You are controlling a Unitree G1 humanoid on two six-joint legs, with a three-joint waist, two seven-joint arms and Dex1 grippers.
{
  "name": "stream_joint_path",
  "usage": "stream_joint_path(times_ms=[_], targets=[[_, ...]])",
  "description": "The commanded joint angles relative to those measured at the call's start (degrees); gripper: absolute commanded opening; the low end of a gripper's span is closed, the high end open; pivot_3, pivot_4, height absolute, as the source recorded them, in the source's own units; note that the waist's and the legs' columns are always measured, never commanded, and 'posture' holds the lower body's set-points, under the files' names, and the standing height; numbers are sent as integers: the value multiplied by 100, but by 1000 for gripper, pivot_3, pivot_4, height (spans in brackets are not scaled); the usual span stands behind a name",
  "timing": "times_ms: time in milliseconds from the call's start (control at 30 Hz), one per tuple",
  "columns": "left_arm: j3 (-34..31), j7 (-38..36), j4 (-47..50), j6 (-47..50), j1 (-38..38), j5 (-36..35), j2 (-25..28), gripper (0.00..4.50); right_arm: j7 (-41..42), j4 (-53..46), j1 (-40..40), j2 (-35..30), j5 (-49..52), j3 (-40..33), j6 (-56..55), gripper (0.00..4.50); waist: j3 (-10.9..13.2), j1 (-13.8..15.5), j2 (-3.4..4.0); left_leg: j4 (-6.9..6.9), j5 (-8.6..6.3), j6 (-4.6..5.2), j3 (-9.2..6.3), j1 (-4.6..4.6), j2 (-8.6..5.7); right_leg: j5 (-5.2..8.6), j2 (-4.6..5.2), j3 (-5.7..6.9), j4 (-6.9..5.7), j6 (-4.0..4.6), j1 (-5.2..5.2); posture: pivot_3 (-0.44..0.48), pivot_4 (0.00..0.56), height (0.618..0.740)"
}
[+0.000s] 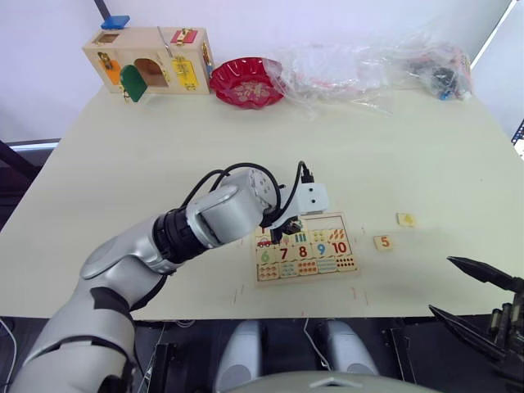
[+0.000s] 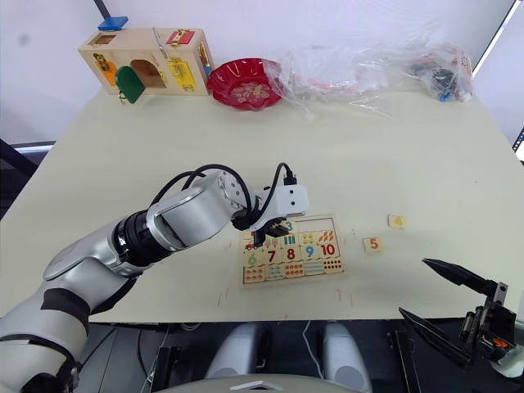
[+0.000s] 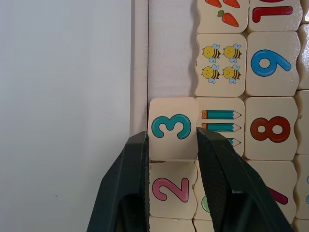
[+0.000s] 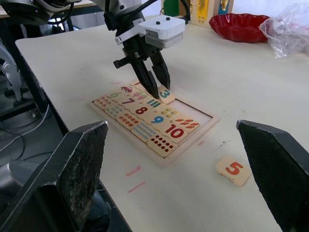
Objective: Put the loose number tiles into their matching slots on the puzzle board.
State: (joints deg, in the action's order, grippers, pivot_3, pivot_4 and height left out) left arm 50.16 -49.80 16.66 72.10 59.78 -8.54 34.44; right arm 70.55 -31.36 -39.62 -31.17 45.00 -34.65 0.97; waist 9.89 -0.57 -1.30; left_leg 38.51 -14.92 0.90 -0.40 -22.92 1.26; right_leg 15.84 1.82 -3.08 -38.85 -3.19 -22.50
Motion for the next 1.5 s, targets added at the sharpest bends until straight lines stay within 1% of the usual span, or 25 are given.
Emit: stream_joint_path(times_ms=[33,267,300,333,600,700,833,933,967,1067,1100,1167,1233,1267,1500], targets=[[55,-29,59,-107,18,60,19,934,-30,-202,-67,28,92,-74,-82,4500,0,0,0,0,0,0,0,0,0,0,0,0,0,0,0,0,150,740],[59,-47,58,-129,31,60,18,934,-34,-202,-77,23,93,-60,-72,4500,0,0,0,0,0,0,0,0,0,0,0,0,0,0,0,0,150,740],[58,-46,67,-120,31,58,23,1948,-33,-202,-82,25,93,-59,-74,4500,0,0,0,0,0,0,0,0,0,0,0,0,0,0,0,0,150,740],[53,-41,68,-108,33,57,23,2268,-33,-201,-83,27,92,-57,-76,4500,0,0,0,0,0,0,0,0,0,0,0,0,0,0,0,0,150,740],[-59,-114,64,-120,110,15,75,2268,-35,-204,-86,25,102,-61,-70,4500,0,-1,0,0,0,0,0,0,0,0,0,0,0,0,0,0,150,740],[-396,-339,90,-108,183,-184,205,2268,-21,-201,-102,37,102,-65,-82,4500,0,-5,0,0,0,0,0,0,0,0,0,0,0,0,-1,0,150,740],[-912,-881,-14,-366,334,-517,539,2268,-29,-182,-62,23,93,-51,-79,4500,1,-6,1,-1,0,0,0,0,1,0,-1,1,-1,1,-2,0,150,740],[-1323,-1319,-492,-737,480,-697,748,2268,-27,-147,-12,9,76,-29,-85,4500,1,-2,2,0,0,0,1,0,1,0,0,1,0,1,-1,0,150,740],[-1427,-1491,-645,-996,462,-723,823,2268,-27,-131,12,7,68,-14,-88,4500,1,-2,2,0,0,0,2,0,0,1,0,1,0,0,-1,0,150,740],[-1704,-1648,-1166,-1694,304,-663,809,2268,-20,-105,62,-8,64,-2,-81,4500,1,-2,2,0,0,0,3,1,0,0,0,1,0,0,-1,0,150,740],[-1760,-1657,-1309,-1945,235,-606,775,2268,-16,-92,77,-16,67,-3,-77,4500,1,-2,2,0,0,0,2,1,0,0,0,1,0,1,-1,0,150,740],[-2220,-1951,-1653,-2723,-85,-901,543,2268,-4,-86,91,-28,72,-7,-64,4500,-1,0,5,0,0,0,3,0,0,0,0,0,2,1,-1,0,150,740],[-2306,-2031,-2003,-3206,-224,-760,452,2268,11,-91,82,-43,95,-37,-49,4500,0,2,3,0,0,0,3,-2,0,0,4,2,1,1,-1,0,150,740],[-2266,-2116,-2169,-3355,-240,-661,443,2268,21,-93,68,-49,104,-50,-45,4500,0,3,3,0,0,0,3,-3,0,0,4,2,1,1,-1,0,150,740],[-2801,-2484,-3087,-4548,-471,-751,27,2268,77,-84,-6,-50,132,-92,-36,4500,0,0,3,0,0,0,4,-3,-2,0,3,2,1,0,-1,0,150,740]])
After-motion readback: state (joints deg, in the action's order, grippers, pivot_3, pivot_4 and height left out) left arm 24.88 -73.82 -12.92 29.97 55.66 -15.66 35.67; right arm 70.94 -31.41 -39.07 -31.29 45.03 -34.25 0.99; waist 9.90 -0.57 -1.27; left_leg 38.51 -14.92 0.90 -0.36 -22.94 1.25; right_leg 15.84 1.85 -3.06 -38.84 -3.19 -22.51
